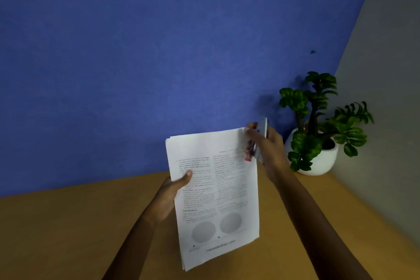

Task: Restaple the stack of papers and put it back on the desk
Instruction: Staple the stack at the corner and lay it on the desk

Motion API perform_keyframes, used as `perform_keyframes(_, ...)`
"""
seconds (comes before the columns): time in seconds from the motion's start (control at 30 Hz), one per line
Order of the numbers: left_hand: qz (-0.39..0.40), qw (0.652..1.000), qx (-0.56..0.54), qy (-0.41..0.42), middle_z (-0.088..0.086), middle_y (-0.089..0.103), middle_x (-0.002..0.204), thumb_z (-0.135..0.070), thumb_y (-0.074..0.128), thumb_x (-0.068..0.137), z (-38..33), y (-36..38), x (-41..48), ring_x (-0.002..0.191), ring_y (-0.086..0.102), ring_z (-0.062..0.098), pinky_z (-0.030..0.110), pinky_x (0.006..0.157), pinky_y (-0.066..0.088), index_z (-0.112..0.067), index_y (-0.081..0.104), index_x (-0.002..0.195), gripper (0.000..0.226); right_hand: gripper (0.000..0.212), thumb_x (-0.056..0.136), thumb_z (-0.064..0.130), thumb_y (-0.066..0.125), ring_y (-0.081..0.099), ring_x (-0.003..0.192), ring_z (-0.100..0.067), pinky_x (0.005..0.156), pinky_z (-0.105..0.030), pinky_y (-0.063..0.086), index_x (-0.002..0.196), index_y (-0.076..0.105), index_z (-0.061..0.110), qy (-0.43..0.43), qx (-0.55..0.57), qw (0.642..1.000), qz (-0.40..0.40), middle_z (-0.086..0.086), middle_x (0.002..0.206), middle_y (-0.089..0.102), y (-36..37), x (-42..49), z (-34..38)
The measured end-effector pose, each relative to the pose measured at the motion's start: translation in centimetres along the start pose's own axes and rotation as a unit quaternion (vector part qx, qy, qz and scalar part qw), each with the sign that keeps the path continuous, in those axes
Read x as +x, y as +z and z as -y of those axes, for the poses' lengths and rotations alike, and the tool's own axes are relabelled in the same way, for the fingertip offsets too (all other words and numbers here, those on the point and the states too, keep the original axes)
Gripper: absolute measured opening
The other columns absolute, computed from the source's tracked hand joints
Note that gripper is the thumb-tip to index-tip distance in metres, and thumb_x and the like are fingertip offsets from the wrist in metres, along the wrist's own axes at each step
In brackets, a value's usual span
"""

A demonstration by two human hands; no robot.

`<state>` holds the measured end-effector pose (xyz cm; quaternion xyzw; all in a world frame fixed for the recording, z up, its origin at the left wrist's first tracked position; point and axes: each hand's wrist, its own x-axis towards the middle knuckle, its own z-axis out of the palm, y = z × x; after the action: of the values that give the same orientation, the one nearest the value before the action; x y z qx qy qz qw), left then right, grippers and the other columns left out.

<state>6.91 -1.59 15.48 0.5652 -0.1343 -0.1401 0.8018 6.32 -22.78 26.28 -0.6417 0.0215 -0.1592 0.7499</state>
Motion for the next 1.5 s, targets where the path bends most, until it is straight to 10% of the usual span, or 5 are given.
perform_keyframes(0.17,-0.018,1.000,0.003,0.019,-0.006,0.069,0.115,-0.029,0.055,0.081,-0.2,0.0,0.2,0.109,0.063,0.016,0.025,0.077,0.056,-0.030,0.064,0.110,0.030,0.040,0.077,0.026,0.071,0.064,0.092,-0.028,0.069,-0.032,0.055,0.110,0.059,0.007,0.028,-0.160,0.987,-0.008,-0.013,0.104,0.066,-3.0,-0.1,-2.8)
perform_keyframes(0.37,-0.051,0.997,-0.009,0.050,-0.007,0.071,0.110,-0.027,0.058,0.078,-0.6,0.9,0.4,0.104,0.065,0.014,0.021,0.072,0.056,-0.025,0.065,0.107,0.031,0.019,0.078,0.015,0.070,0.062,0.065,-0.017,0.041,-0.015,0.050,0.090,0.056,0.008,0.053,-0.131,0.990,0.000,-0.002,0.081,0.065,-3.5,-0.8,-4.0)
perform_keyframes(1.33,-0.253,0.949,0.036,0.186,-0.007,0.073,0.078,-0.020,0.050,0.090,-2.7,1.5,1.1,0.078,0.067,0.015,0.033,0.073,0.051,-0.020,0.065,0.085,0.016,0.018,0.076,0.010,0.071,0.061,0.071,-0.019,0.072,-0.037,0.049,0.072,0.056,0.018,0.059,-0.038,0.994,-0.090,0.001,0.080,0.064,-4.2,-1.3,-6.0)
perform_keyframes(1.5,-0.275,0.935,0.041,0.221,-0.020,0.074,0.074,-0.004,0.050,0.089,-2.4,1.5,1.2,0.070,0.068,-0.001,0.015,0.061,0.055,-0.028,0.052,0.102,0.027,0.017,0.077,0.012,0.070,0.061,0.071,-0.025,0.068,-0.041,0.051,0.071,0.055,0.016,0.067,-0.064,0.992,-0.087,-0.002,0.080,0.064,-4.5,-1.6,-6.3)
